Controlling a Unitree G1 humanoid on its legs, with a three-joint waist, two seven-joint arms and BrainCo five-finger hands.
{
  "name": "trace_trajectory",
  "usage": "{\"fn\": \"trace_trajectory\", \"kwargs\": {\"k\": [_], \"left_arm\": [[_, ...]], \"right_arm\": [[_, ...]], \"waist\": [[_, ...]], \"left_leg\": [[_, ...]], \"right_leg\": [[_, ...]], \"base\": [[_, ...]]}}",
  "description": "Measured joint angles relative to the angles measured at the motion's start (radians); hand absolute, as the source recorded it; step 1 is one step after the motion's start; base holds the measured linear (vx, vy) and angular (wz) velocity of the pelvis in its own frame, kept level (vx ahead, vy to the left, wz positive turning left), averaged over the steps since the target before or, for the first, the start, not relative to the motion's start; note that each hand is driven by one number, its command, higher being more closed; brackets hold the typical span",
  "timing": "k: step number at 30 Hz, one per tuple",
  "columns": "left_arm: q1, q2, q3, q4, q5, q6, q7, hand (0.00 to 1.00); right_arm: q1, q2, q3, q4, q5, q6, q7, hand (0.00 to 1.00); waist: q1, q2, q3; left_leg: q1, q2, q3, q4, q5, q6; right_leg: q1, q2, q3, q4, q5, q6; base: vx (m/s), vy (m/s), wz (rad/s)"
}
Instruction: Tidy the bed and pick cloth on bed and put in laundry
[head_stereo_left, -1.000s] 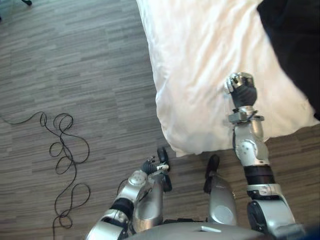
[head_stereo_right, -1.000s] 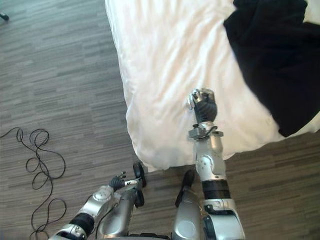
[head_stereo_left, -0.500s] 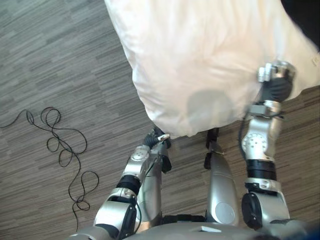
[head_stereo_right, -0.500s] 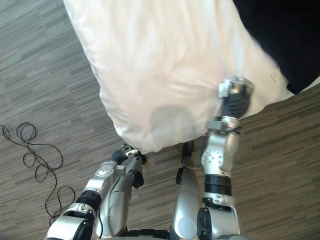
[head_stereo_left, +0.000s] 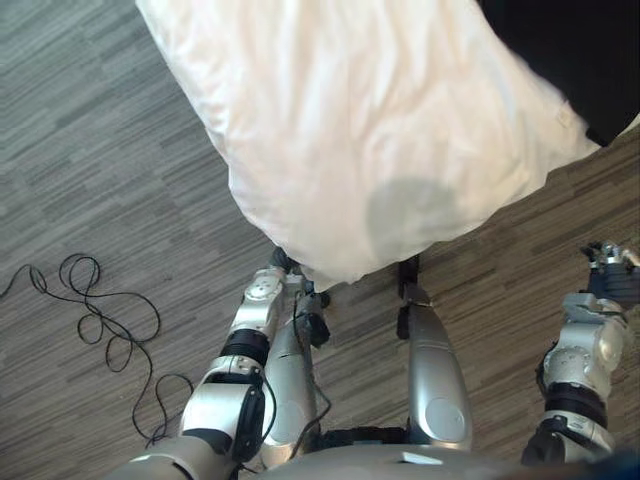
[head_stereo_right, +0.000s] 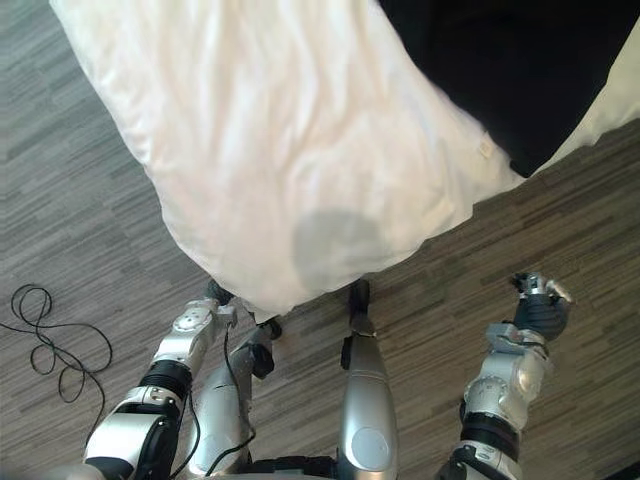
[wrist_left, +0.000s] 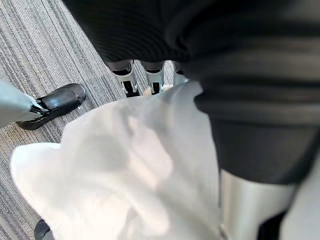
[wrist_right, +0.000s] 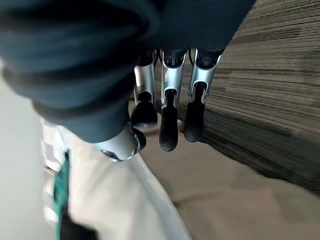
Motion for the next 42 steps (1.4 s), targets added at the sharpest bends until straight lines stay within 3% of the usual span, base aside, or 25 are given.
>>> {"fn": "trace_trajectory", "kwargs": {"k": [2, 5, 6, 8, 9, 11, 12, 16, 20, 22, 24, 28, 30, 32, 34, 36, 39, 40, 41, 42], "left_arm": [[0.019, -0.016, 0.003, 0.001, 0.008, 0.003, -0.001, 0.0], [0.093, -0.057, 0.038, 0.002, 0.009, 0.005, 0.005, 0.0], [0.141, -0.06, 0.042, 0.003, 0.013, 0.004, 0.008, 0.0], [0.199, -0.06, 0.042, 0.006, 0.032, 0.004, 0.027, 0.0], [0.245, -0.061, 0.042, 0.015, 0.04, 0.004, 0.034, 0.0], [0.3, -0.059, 0.042, 0.021, 0.049, 0.003, 0.043, 0.0], [0.312, -0.061, 0.043, 0.032, 0.053, 0.002, 0.048, 0.0], [0.334, -0.07, 0.023, 0.049, 0.087, -0.009, 0.073, 0.0], [0.357, -0.071, 0.021, 0.06, 0.125, -0.041, 0.092, 0.0], [0.385, -0.07, 0.023, 0.061, 0.156, -0.051, 0.094, 0.0], [0.425, -0.079, 0.024, 0.052, 0.189, -0.082, 0.093, 0.0], [0.46, -0.091, 0.05, 0.043, 0.204, -0.116, 0.09, 0.0], [0.489, -0.088, 0.061, 0.048, 0.204, -0.117, 0.08, 0.0], [0.492, -0.092, 0.06, 0.082, 0.205, -0.126, 0.06, 0.0], [0.487, -0.07, 0.036, 0.124, 0.205, -0.127, 0.055, 0.0], [0.484, -0.048, 0.016, 0.13, 0.204, -0.126, 0.042, 0.0], [0.477, -0.033, -0.017, 0.141, 0.202, -0.111, 0.039, 0.0], [0.471, -0.037, -0.014, 0.164, 0.201, -0.092, 0.039, 0.0], [0.472, -0.045, -0.008, 0.169, 0.201, -0.082, 0.039, 0.0], [0.479, -0.062, 0.009, 0.168, 0.202, -0.074, 0.04, 0.0]], "right_arm": [[0.034, 0.034, 0.035, 0.031, -0.088, 0.0, 0.0, 0.0], [0.083, 0.095, 0.121, 0.088, -0.211, 0.001, 0.005, 0.0], [0.107, 0.121, 0.159, 0.115, -0.236, 0.001, 0.013, 0.0], [0.135, 0.139, 0.207, 0.156, -0.26, 0.008, 0.026, 0.0], [0.144, 0.147, 0.234, 0.192, -0.284, 0.011, 0.03, 0.0], [0.16, 0.164, 0.26, 0.231, -0.33, 0.011, 0.03, 0.0], [0.153, 0.158, 0.28, 0.252, -0.357, 0.015, 0.035, 0.0], [0.192, 0.172, 0.333, 0.287, -0.38, 0.045, 0.045, 0.0], [0.201, 0.177, 0.346, 0.304, -0.386, 0.072, 0.041, 0.0], [0.206, 0.181, 0.346, 0.321, -0.386, 0.097, 0.037, 0.0], [0.237, 0.182, 0.347, 0.323, -0.385, 0.131, 0.027, 0.0], [0.255, 0.161, 0.368, 0.34, -0.385, 0.159, 0.026, 0.0], [0.265, 0.16, 0.364, 0.343, -0.386, 0.159, 0.028, 0.0], [0.286, 0.153, 0.341, 0.35, -0.409, 0.152, 0.026, 0.0], [0.298, 0.164, 0.322, 0.388, -0.425, 0.151, 0.014, 0.0], [0.298, 0.167, 0.312, 0.411, -0.424, 0.147, 0.006, 0.0], [0.307, 0.164, 0.289, 0.447, -0.425, 0.143, 0.008, 0.0], [0.306, 0.161, 0.29, 0.447, -0.426, 0.138, 0.007, 0.0], [0.304, 0.16, 0.29, 0.446, -0.425, 0.134, 0.006, 0.0], [0.287, 0.162, 0.286, 0.43, -0.424, 0.13, 0.006, 0.0]], "waist": [[-0.002, -0.001, 0.0], [0.0, -0.006, -0.012], [0.002, -0.028, -0.043], [0.002, -0.051, -0.092], [0.005, -0.052, -0.131], [0.012, -0.073, -0.187], [0.023, -0.057, -0.186], [0.027, -0.045, -0.194], [0.027, -0.042, -0.198], [0.027, -0.04, -0.199], [0.03, -0.027, -0.213], [0.037, -0.024, -0.261], [0.027, -0.029, -0.311], [0.025, 0.007, -0.339], [-0.005, -0.018, -0.389], [-0.014, -0.031, -0.393], [-0.002, -0.046, -0.4], [0.0, -0.038, -0.399], [0.004, -0.025, -0.398], [0.002, -0.014, -0.389]], "left_leg": [[0.011, 0.006, -0.028, 0.035, -0.011, 0.002], [0.045, 0.04, -0.071, 0.124, -0.059, 0.001], [0.047, 0.042, -0.088, 0.156, -0.086, -0.005], [0.046, 0.048, -0.106, 0.191, -0.102, -0.019], [0.045, 0.063, -0.115, 0.202, -0.105, -0.027], [0.047, 0.064, -0.109, 0.199, -0.094, -0.046], [0.053, 0.072, -0.112, 0.197, -0.088, -0.054], [0.124, 0.077, -0.125, 0.106, -0.014, -0.067], [0.156, 0.067, -0.143, 0.097, -0.014, -0.067], [0.182, 0.069, -0.148, 0.145, -0.051, -0.062], [0.19, 0.09, -0.168, 0.285, -0.148, -0.049], [0.181, 0.076, -0.206, 0.43, -0.25, -0.048], [0.162, 0.035, -0.296, 0.438, -0.284, -0.065], [0.16, 0.031, -0.361, 0.48, -0.373, -0.074], [0.171, -0.004, -0.322, 0.4, -0.347, -0.056], [0.192, -0.022, -0.3, 0.335, -0.317, -0.051], [0.215, -0.026, -0.234, 0.297, -0.299, -0.031], [0.234, -0.023, -0.195, 0.262, -0.28, -0.012], [0.245, -0.013, -0.167, 0.233, -0.261, 0.001], [0.273, -0.005, -0.13, 0.196, -0.237, 0.005]], "right_leg": [[0.024, -0.005, -0.02, 0.043, -0.025, -0.004], [0.009, -0.003, -0.035, 0.269, -0.072, -0.042], [-0.036, -0.009, -0.011, 0.418, -0.112, -0.078], [-0.06, -0.008, 0.001, 0.518, -0.135, -0.085], [-0.039, -0.002, -0.007, 0.505, -0.161, -0.061], [0.043, -0.009, -0.041, 0.377, -0.286, -0.051], [0.065, -0.005, -0.073, 0.35, -0.306, -0.05], [0.138, 0.013, -0.13, 0.312, -0.292, -0.067], [0.19, 0.005, -0.155, 0.296, -0.292, -0.067], [0.236, -0.005, -0.161, 0.3, -0.298, -0.057], [0.27, -0.013, -0.143, 0.343, -0.326, -0.036], [0.218, -0.028, -0.006, 0.42, -0.369, -0.008], [0.165, -0.033, 0.047, 0.405, -0.337, 0.001], [0.139, -0.009, 0.087, 0.392, -0.294, 0.036], [0.144, -0.018, 0.115, 0.27, -0.217, 0.05], [0.179, -0.017, 0.13, 0.135, -0.122, 0.061], [0.203, -0.022, 0.104, 0.03, -0.005, 0.043], [0.208, -0.017, 0.068, -0.02, 0.067, 0.021], [0.22, -0.012, 0.052, -0.054, 0.098, 0.006], [0.198, -0.024, -0.035, 0.094, 0.009, -0.034]], "base": [[-0.02, -0.01, 0.34], [-0.05, -0.037, 0.32], [-0.04, -0.118, 0.41], [0.01, -0.187, 0.35], [0.09, -0.226, 0.21], [0.1, -0.227, 0.08], [0.05, -0.154, 0.03], [0.05, -0.106, 0.18], [0.06, -0.001, 0.17], [0.06, 0.061, 0.0], [0.02, 0.131, -0.21], [-0.02, 0.189, -0.69], [-0.01, 0.186, -0.95], [-0.01, 0.288, -0.94], [-0.03, 0.234, -0.47], [-0.03, 0.172, -0.39], [-0.07, 0.156, -0.57], [-0.09, 0.097, -0.79], [-0.12, 0.052, -0.71], [-0.1, 0.02, -0.62]]}}
